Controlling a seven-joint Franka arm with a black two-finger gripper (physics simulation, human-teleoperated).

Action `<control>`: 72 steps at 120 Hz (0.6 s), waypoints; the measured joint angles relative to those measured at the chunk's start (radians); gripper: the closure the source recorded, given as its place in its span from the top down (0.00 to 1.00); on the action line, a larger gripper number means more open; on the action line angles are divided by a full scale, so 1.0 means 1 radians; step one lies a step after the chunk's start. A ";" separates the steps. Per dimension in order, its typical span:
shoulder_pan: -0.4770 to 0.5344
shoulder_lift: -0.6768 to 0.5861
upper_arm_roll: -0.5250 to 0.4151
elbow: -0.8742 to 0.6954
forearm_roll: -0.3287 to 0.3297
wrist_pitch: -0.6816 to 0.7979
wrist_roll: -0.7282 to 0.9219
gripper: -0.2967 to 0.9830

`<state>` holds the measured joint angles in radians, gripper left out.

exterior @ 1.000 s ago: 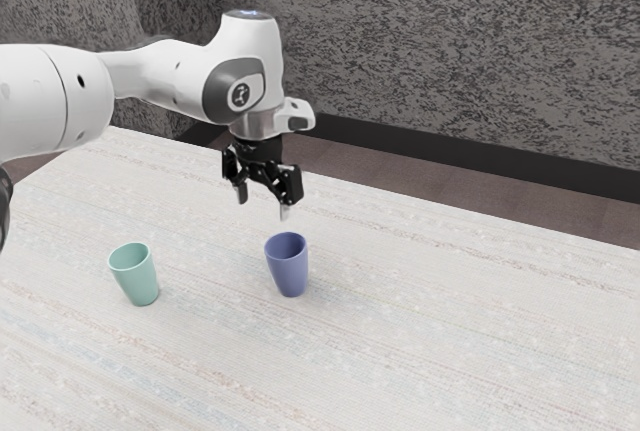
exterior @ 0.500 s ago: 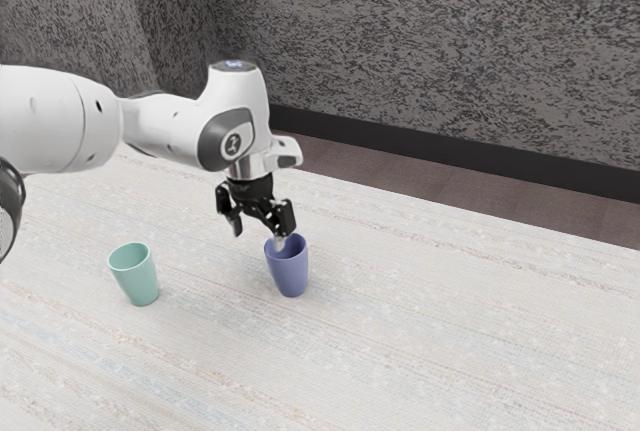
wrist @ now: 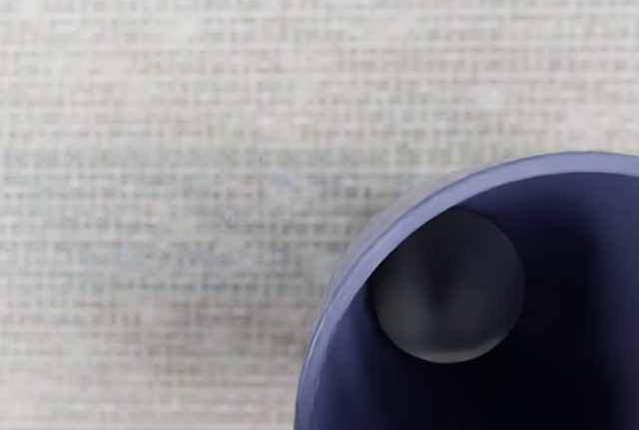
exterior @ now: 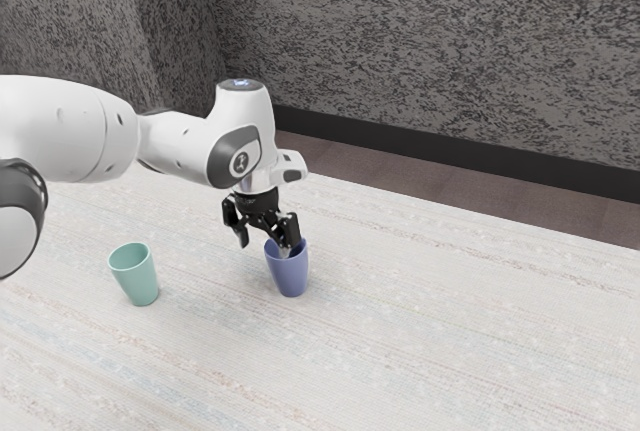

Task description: Place the right cup onto the left cup

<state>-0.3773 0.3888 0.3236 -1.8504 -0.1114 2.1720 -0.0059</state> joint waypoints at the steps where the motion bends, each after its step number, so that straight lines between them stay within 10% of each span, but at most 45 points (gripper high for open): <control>1: 0.000 0.000 0.000 0.000 0.000 0.001 0.000 0.72; 43: -0.004 0.032 -0.010 0.003 -0.001 0.035 -0.001 0.31; 72: -0.007 0.031 -0.011 0.003 0.001 0.048 -0.003 0.20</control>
<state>-0.3841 0.4200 0.3129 -1.8473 -0.1100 2.2201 -0.0091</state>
